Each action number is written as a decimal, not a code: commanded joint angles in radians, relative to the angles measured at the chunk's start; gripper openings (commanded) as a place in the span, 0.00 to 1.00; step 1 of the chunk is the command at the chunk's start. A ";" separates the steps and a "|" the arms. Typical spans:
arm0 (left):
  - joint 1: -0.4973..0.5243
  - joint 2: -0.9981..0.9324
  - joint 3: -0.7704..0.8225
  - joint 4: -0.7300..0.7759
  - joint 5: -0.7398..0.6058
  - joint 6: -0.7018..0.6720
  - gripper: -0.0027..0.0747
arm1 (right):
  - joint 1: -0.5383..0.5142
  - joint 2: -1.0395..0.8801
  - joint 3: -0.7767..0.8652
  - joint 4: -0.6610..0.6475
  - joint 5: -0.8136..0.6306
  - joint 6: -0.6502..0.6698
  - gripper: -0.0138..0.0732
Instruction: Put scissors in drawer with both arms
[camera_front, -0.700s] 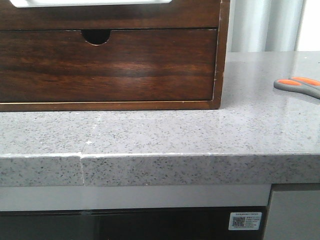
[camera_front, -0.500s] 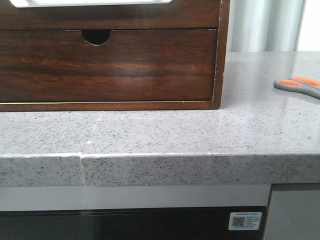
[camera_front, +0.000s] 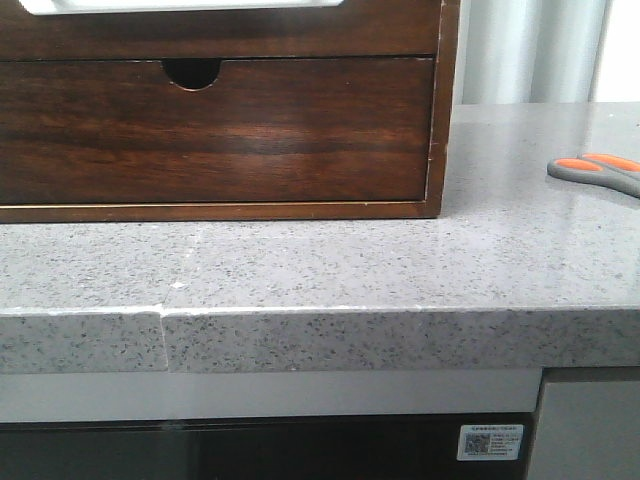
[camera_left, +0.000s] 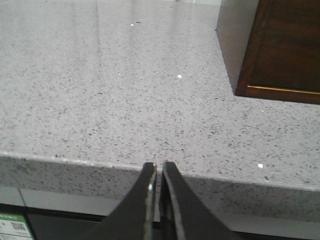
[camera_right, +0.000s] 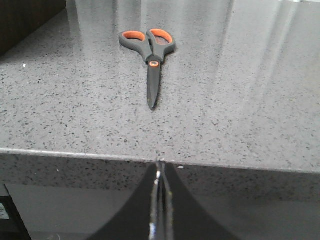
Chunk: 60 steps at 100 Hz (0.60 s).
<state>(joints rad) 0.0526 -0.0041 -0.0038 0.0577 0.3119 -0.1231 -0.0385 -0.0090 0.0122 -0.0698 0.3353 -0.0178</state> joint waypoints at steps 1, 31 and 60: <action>0.003 -0.002 0.019 0.027 -0.107 -0.008 0.01 | 0.001 -0.027 0.032 -0.013 -0.022 -0.006 0.11; 0.003 -0.002 0.019 0.020 -0.266 -0.008 0.01 | 0.001 -0.027 0.032 -0.013 -0.047 -0.006 0.11; 0.003 -0.002 0.019 0.020 -0.266 -0.008 0.01 | 0.001 -0.027 0.032 -0.018 -0.110 -0.006 0.11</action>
<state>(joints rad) 0.0526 -0.0041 -0.0038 0.0772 0.1325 -0.1231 -0.0385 -0.0090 0.0122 -0.0713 0.3101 -0.0178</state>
